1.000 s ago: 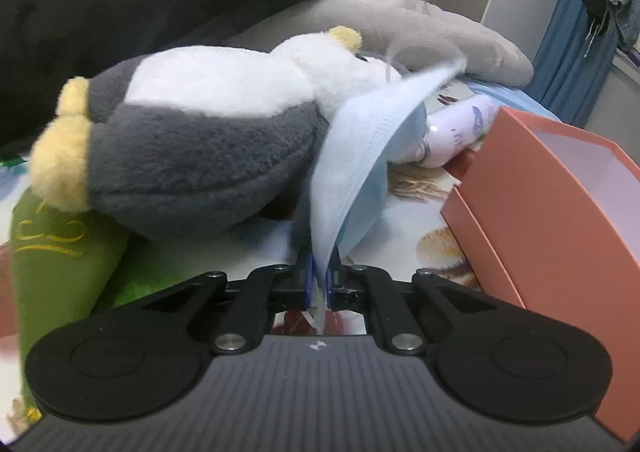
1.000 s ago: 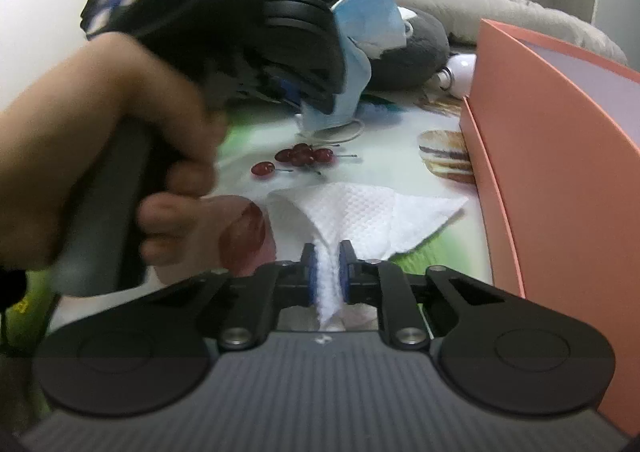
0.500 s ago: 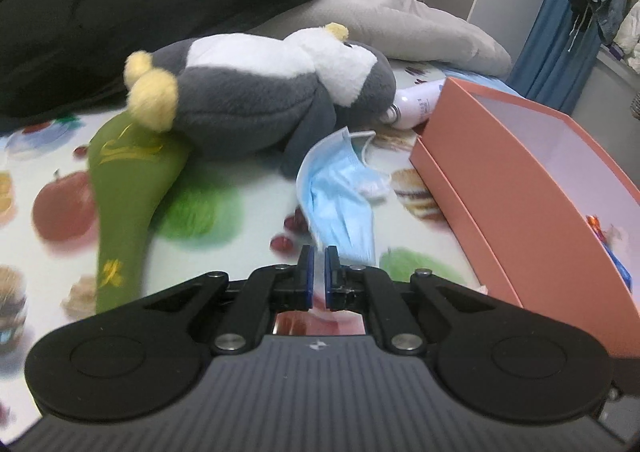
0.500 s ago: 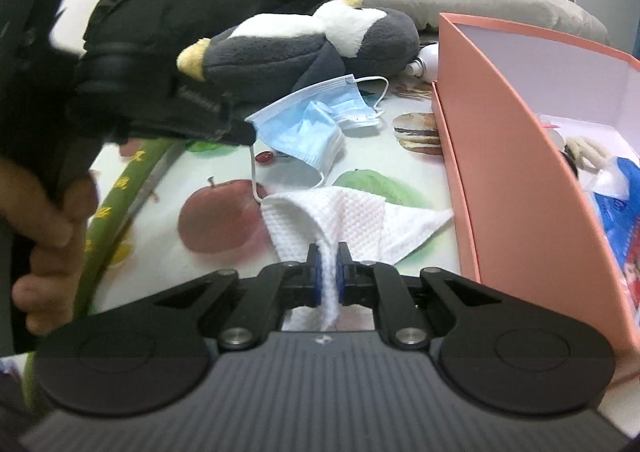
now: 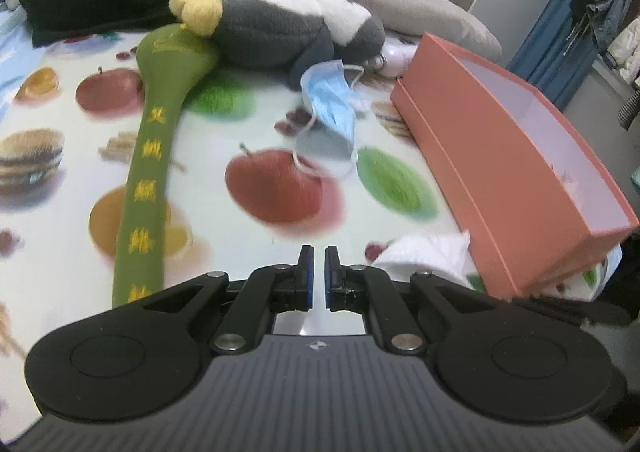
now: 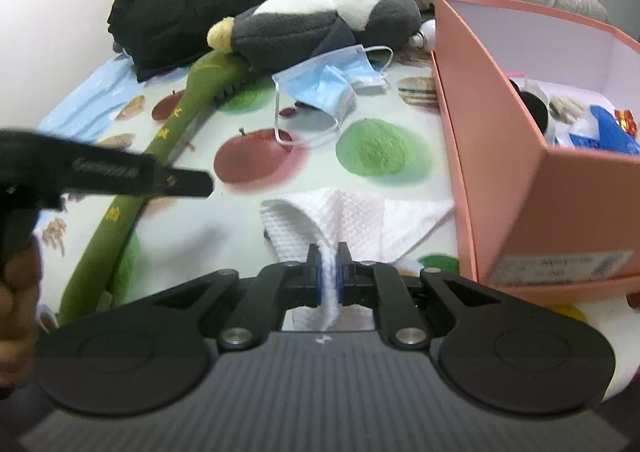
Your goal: Organize soft objects
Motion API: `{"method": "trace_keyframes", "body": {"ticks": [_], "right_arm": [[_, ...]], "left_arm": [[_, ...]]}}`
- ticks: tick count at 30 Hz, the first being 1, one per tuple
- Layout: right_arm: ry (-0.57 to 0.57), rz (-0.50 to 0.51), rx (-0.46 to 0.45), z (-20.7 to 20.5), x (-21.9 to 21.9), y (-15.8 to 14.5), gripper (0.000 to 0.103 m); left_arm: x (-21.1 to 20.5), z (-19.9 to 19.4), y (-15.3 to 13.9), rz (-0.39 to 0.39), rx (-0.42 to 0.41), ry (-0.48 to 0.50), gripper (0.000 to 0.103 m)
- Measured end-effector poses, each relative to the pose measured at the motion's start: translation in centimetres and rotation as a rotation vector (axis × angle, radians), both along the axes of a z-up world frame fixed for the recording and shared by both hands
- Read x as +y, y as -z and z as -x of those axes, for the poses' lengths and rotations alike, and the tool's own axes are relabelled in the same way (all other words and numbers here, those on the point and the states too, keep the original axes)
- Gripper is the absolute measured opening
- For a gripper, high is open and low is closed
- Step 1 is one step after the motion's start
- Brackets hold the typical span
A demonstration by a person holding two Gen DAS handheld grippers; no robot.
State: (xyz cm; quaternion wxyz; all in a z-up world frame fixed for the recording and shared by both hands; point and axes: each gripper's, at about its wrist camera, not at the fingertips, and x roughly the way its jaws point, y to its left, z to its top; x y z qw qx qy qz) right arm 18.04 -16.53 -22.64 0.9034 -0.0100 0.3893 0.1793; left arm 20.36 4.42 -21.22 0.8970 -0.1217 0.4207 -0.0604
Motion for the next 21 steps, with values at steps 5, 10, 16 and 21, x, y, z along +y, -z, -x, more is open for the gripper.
{"method": "trace_keyframes", "body": {"ticks": [5,10,16,21], "right_arm": [[0.006,0.007,-0.003,0.3,-0.1,0.2,0.011],[0.006,0.013,-0.007,0.1,0.1,0.4,0.011],[0.012,0.008,-0.012,0.1,-0.1,0.4,0.010],[0.006,0.000,-0.016,0.2,0.0,0.4,0.010]], "left_arm": [[0.4,0.2,0.5,-0.012,0.006,-0.002,0.006],[0.2,-3.4,-0.6,-0.045,-0.037,0.043,0.007],[-2.0,-9.5,-2.7,-0.135,-0.124,0.126,0.058],[-4.0,-14.3,-2.5,-0.234,-0.140,0.153,0.078]]}}
